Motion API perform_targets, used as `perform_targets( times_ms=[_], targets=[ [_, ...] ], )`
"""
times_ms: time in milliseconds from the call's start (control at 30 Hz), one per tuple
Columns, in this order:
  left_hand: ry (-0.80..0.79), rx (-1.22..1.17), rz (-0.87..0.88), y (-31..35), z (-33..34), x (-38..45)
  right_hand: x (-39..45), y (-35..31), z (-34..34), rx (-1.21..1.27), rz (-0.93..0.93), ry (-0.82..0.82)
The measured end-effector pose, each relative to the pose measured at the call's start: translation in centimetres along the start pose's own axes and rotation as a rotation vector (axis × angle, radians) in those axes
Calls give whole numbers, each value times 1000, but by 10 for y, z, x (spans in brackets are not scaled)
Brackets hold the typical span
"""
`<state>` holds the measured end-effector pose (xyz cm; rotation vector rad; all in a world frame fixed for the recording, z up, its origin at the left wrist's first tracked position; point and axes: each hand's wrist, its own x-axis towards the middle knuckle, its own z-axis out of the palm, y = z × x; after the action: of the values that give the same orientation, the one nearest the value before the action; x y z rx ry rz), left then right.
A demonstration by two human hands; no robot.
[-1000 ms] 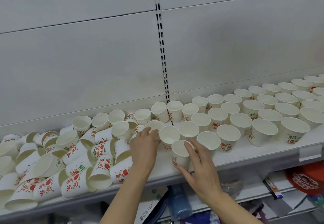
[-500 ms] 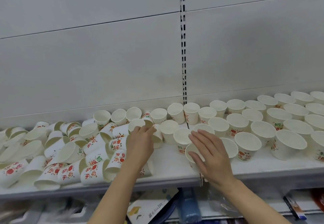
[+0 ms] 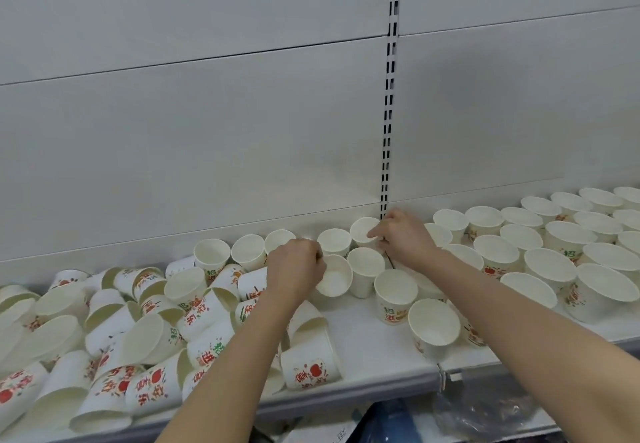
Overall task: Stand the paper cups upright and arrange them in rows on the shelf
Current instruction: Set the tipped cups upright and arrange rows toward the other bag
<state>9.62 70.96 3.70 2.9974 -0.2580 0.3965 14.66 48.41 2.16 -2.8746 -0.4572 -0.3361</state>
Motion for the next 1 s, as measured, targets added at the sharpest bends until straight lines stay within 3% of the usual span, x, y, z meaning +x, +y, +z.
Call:
perform_targets(
  times_ms=[200, 333, 400, 500, 567, 767, 933, 1000],
  targets=[
    [-203, -158, -106, -9, 8, 20, 9, 3, 14, -208, -13, 10],
    [-153, -230, -62, -11, 11, 17, 6, -2, 11, -113, 59, -14],
    [-103, -284, -52, -20, 3, 8, 0, -12, -2, -47, 85, 79],
    [-79, -388, -94, -43, -12, -15, -31, -43, -23, 220, 193, 376],
    [-52, -444, -129, -53, -22, -39, -71, -76, -27, 357, 163, 460],
    [-26, -377, -95, -47, -17, -100, -163, -153, 13, 517, 284, 59],
    [-56, -305, -93, -25, -15, -94, -157, -168, 27, 589, 375, 22],
    [-67, -217, -82, -18, -12, -93, -164, -163, 24, 547, 298, 76]
  ],
)
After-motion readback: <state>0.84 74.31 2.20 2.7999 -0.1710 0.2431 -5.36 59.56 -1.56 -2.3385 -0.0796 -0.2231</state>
